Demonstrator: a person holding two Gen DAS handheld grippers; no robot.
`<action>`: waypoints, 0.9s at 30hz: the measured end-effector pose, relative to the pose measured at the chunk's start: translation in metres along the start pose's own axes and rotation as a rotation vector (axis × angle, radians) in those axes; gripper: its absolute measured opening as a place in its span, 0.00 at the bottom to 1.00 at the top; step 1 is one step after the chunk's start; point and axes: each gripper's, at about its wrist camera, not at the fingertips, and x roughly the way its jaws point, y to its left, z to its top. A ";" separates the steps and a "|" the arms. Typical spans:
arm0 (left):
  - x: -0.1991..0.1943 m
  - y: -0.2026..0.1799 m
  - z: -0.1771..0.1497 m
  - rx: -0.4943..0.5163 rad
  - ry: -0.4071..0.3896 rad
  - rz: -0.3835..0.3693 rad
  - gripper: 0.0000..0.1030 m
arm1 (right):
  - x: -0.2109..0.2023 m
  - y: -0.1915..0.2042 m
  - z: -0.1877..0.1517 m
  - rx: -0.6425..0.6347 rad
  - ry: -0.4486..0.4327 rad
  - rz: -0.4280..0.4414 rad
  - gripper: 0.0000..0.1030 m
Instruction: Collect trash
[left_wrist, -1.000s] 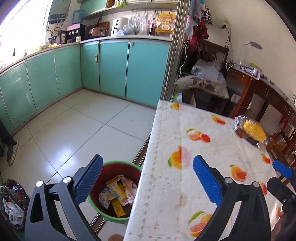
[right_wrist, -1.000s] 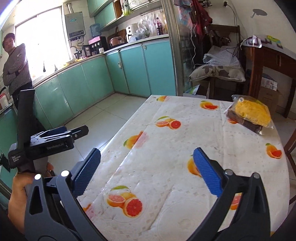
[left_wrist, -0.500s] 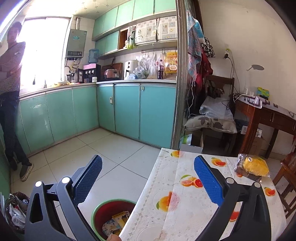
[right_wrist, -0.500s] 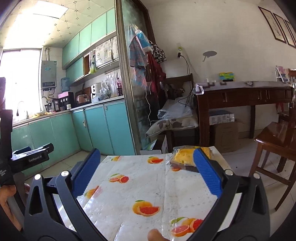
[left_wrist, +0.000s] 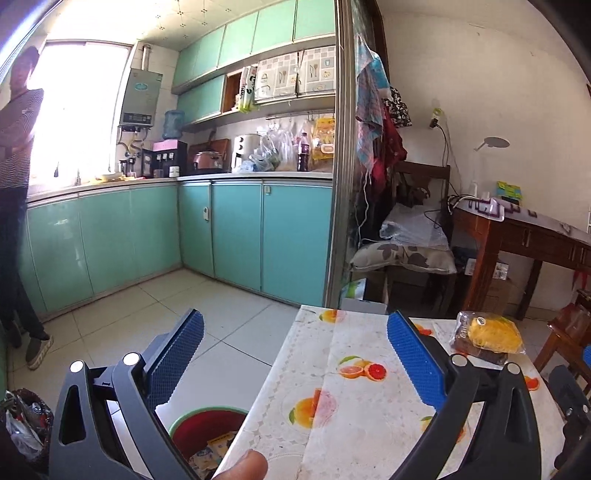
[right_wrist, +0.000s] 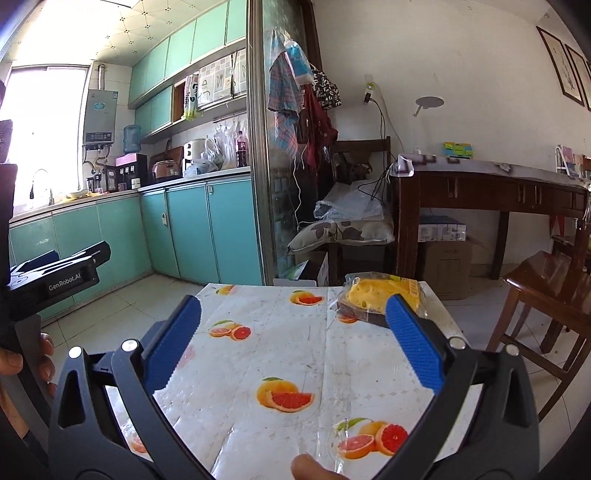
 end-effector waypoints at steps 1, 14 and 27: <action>0.002 0.000 0.000 -0.002 0.006 -0.002 0.93 | 0.001 0.000 0.000 -0.001 0.006 -0.002 0.96; 0.014 -0.022 -0.010 0.029 0.078 -0.174 0.93 | -0.002 -0.002 0.002 -0.010 0.031 -0.033 0.96; 0.016 -0.039 -0.012 0.031 0.094 -0.256 0.93 | -0.010 -0.013 0.008 -0.001 0.019 -0.073 0.96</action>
